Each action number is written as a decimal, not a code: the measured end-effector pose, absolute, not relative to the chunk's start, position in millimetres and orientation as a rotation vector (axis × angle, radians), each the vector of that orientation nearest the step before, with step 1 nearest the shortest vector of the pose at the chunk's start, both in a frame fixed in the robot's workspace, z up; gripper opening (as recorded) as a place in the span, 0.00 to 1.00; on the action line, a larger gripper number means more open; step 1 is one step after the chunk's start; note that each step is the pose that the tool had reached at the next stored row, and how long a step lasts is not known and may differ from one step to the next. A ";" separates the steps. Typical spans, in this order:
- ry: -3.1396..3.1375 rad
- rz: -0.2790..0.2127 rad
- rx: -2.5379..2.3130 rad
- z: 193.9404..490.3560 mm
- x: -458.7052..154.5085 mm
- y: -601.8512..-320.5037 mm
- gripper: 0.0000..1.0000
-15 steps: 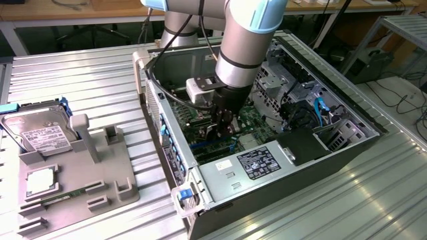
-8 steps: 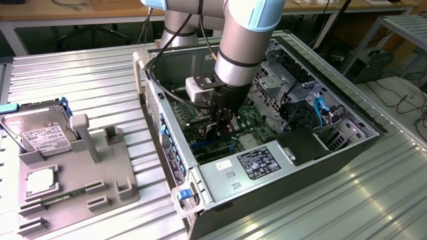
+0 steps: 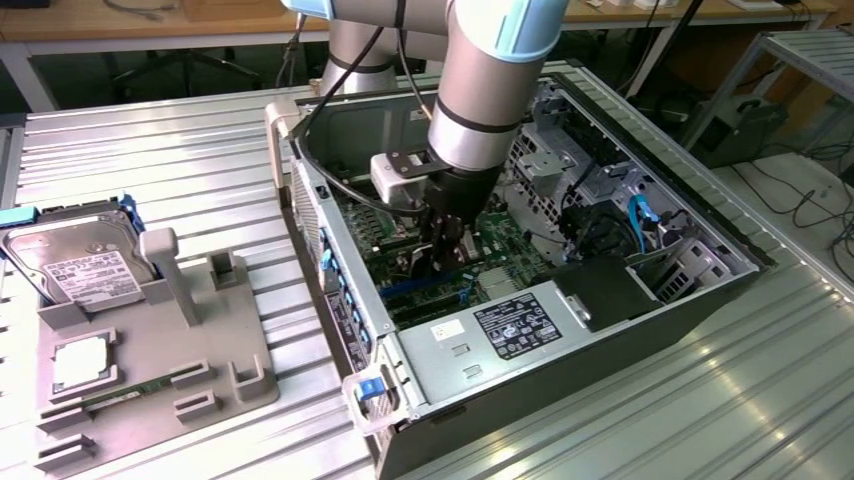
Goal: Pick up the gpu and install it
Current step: 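Insert the gpu into the slot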
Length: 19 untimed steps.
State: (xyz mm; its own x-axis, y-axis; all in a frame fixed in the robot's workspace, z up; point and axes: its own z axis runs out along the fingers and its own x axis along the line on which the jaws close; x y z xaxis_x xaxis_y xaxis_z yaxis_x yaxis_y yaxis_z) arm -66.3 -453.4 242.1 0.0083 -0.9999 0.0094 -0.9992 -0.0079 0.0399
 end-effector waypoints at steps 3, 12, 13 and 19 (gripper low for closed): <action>-2.188 -0.033 2.205 241.5 -66.8 -453.4 0.27; -2.188 -0.034 2.206 239.9 -69.7 -452.8 0.27; -2.188 -0.034 2.206 239.8 -69.8 -451.8 0.27; -2.188 -0.034 2.206 239.5 -71.1 -451.0 0.27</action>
